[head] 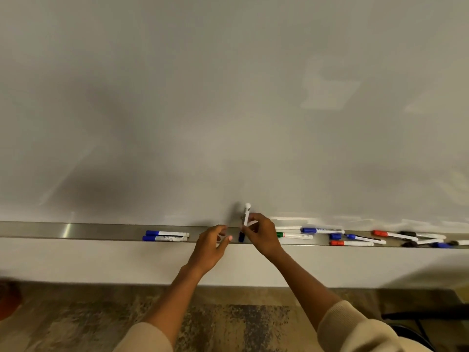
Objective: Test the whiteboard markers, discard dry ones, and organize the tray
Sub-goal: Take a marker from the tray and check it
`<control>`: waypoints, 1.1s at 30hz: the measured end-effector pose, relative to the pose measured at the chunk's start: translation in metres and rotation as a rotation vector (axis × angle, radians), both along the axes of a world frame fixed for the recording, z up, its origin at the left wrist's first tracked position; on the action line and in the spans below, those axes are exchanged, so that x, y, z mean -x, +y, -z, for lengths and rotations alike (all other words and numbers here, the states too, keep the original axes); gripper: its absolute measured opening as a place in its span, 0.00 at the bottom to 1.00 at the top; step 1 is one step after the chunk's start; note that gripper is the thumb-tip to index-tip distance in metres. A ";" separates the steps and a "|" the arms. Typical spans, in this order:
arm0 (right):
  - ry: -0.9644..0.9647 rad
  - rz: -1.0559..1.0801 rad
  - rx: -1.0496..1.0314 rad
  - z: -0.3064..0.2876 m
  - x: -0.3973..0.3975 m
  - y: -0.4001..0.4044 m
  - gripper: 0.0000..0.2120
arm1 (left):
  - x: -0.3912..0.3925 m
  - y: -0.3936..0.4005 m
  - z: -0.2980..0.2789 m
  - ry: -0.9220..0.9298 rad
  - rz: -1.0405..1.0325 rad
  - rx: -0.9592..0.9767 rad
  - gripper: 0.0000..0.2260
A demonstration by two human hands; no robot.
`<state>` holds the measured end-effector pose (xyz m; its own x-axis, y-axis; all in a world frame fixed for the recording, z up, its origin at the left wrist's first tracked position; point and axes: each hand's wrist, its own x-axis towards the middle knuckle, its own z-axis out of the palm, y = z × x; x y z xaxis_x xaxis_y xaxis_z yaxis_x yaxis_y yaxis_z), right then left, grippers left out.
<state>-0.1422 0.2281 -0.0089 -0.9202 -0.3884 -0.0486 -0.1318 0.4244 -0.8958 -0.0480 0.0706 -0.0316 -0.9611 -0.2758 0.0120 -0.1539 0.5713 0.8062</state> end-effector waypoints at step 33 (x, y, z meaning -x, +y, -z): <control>-0.026 0.969 0.880 -0.183 0.062 0.339 0.15 | 0.124 0.313 -0.175 0.276 0.506 -0.107 0.05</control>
<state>-0.2045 0.5672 0.1745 -0.8447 0.5161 -0.1418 -0.0838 -0.3891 -0.9174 -0.1719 0.3835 0.1434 -0.9391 0.2028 0.2776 0.3402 0.4322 0.8351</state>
